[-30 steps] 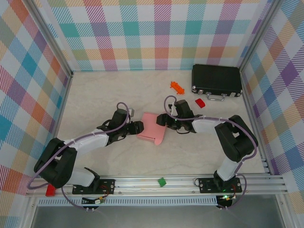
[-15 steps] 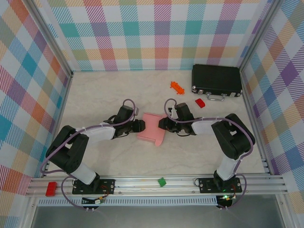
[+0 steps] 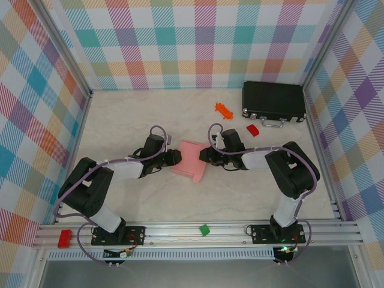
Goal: Fold the paper box
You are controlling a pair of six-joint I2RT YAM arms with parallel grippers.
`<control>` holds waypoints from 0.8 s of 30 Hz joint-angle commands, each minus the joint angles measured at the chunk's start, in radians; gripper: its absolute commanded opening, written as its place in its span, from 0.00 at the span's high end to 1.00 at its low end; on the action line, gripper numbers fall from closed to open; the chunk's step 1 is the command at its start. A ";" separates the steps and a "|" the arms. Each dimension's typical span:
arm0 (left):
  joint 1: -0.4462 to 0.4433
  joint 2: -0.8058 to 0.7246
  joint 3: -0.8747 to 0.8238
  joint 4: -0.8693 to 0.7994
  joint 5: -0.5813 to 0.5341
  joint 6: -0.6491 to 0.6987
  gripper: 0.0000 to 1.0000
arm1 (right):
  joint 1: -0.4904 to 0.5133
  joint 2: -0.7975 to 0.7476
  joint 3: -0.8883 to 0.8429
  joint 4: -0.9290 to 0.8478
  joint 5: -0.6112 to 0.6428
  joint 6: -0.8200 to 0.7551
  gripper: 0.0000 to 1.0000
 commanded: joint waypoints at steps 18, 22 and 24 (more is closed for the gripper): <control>0.081 0.102 -0.093 0.201 0.169 -0.144 0.66 | 0.016 -0.033 0.129 0.017 -0.116 -0.008 0.67; 0.087 0.124 -0.097 0.246 0.195 -0.168 0.66 | 0.016 -0.026 0.159 0.006 -0.125 -0.011 0.66; 0.090 0.139 -0.105 0.286 0.208 -0.186 0.66 | 0.017 -0.022 0.176 -0.006 -0.131 -0.011 0.66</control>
